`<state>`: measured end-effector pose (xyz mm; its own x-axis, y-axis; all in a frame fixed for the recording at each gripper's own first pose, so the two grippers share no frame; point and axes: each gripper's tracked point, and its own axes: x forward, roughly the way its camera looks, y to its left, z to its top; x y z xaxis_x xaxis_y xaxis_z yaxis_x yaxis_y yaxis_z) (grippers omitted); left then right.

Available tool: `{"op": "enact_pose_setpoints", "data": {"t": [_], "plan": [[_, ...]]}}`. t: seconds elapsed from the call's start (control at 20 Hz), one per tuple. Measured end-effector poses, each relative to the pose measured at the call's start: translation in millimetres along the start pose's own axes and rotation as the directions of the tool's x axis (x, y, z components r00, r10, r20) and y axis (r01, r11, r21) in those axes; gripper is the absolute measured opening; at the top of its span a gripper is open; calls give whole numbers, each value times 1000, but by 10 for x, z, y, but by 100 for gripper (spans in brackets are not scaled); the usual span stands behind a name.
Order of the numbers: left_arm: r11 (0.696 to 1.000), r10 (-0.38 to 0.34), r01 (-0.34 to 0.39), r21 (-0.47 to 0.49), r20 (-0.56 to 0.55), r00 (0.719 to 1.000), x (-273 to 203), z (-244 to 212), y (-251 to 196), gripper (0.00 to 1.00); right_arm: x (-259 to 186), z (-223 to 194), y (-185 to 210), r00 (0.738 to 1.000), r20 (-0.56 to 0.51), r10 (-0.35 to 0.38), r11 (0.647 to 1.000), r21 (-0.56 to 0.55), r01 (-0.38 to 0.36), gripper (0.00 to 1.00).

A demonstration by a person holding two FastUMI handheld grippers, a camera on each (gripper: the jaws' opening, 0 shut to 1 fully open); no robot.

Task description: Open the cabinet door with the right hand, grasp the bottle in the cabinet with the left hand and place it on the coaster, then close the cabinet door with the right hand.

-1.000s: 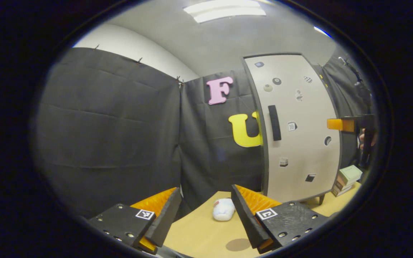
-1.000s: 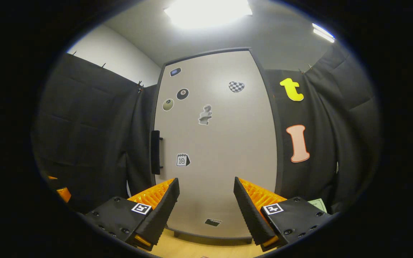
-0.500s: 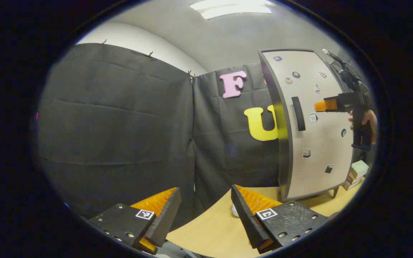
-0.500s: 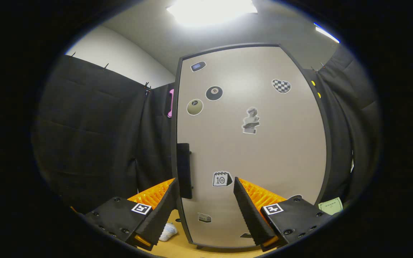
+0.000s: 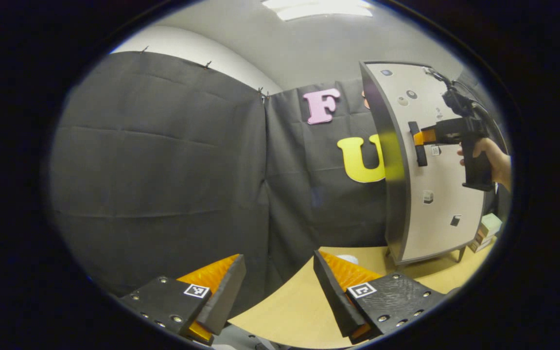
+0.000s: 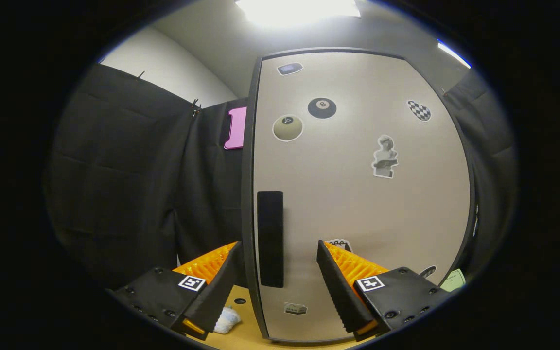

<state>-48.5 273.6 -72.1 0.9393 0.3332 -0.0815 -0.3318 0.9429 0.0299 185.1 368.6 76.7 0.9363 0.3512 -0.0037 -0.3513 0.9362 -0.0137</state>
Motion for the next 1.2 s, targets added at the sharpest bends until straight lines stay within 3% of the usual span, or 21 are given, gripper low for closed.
{"op": "enact_pose_setpoints", "data": {"t": [0.2,0.25,0.5,0.6,0.65,0.8,0.9,1.2], "plan": [[1000,-10,10,-6,-9,1000,17,-94,95,85,157,-51,124,998,-56,-14,999,-34,12,91],[1000,-10,10,-11,-13,1000,21,-121,116,85,187,-64,120,997,-71,-33,999,-46,30,75],[1000,-5,5,-27,-24,1000,44,-192,226,85,330,-188,137,985,-150,-87,995,-68,77,73],[1000,-4,3,-26,-20,1000,20,-186,247,85,362,-184,13,977,-147,-151,987,-74,142,70],[1000,-4,4,-24,-15,1000,-3,-180,253,87,401,-184,5,976,-155,-153,988,-40,149,36],[1000,-6,6,-21,-15,1000,-45,-184,300,85,373,-225,9,972,-174,-161,986,6,164,35],[1000,-9,8,-18,-17,1000,-26,-183,292,87,375,-204,20,974,-172,-149,989,-20,148,19],[998,-50,50,-33,-1,999,205,-122,23,85,210,-201,55,979,-204,-30,999,9,33,19]]}}
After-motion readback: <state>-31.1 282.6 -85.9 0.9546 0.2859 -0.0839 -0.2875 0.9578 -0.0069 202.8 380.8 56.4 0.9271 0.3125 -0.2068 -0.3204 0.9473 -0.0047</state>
